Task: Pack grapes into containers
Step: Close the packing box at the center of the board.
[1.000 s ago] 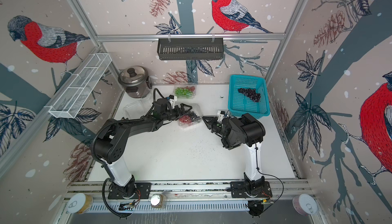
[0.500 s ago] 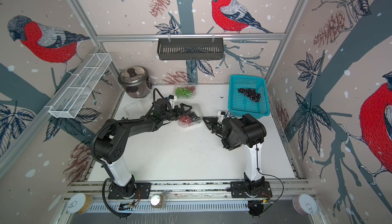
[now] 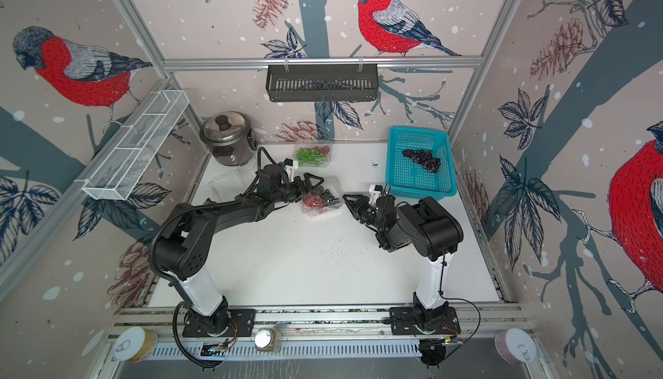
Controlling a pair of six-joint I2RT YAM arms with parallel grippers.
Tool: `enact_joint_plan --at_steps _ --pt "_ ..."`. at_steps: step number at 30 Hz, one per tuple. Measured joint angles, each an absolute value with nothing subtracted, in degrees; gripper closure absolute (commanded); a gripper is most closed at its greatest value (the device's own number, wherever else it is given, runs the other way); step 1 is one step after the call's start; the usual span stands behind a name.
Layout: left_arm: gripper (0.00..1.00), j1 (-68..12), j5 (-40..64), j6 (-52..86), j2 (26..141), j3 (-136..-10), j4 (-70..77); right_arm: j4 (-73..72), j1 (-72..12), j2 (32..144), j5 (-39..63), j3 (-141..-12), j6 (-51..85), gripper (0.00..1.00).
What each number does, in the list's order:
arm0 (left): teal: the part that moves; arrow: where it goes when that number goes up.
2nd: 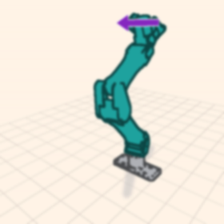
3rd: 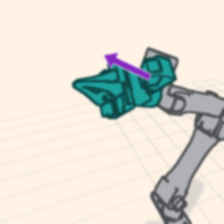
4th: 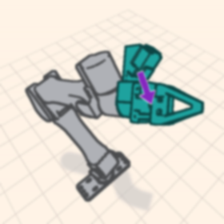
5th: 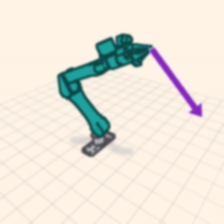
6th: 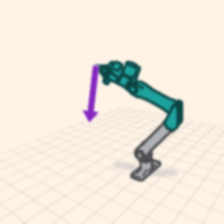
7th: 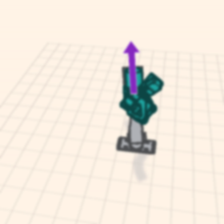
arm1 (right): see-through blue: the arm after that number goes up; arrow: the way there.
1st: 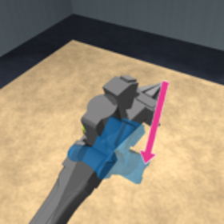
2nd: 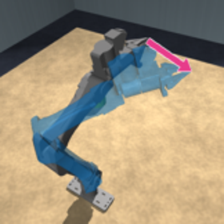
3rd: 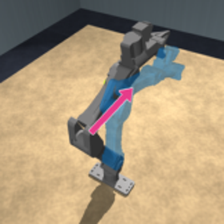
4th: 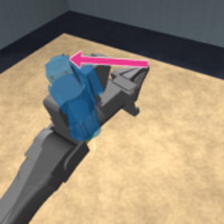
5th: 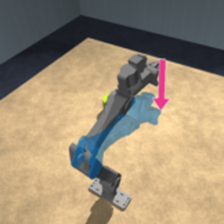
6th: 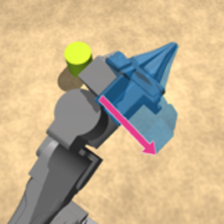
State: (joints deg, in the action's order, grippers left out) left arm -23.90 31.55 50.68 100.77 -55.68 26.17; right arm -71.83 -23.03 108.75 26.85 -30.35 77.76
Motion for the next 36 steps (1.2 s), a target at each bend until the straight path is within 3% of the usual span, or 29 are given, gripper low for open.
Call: enact_joint_plan --at_steps 9,20,27,36 --pt "0.03 -22.1 29.4 48.4 94.6 -56.2 18.6 -51.4 -23.0 96.4 22.4 -33.3 65.8 0.0" --pt "0.03 -17.7 26.8 47.6 90.8 -55.3 7.0 -21.5 -24.9 86.8 13.8 -47.0 44.9 0.0" --pt "0.03 -17.3 28.6 49.5 94.8 -54.9 7.3 -7.0 -27.4 94.3 10.2 -59.0 33.7 0.0" --pt "0.03 -17.0 30.0 54.8 99.9 -53.7 13.1 -2.5 -28.2 102.3 11.8 -61.8 27.8 0.0"
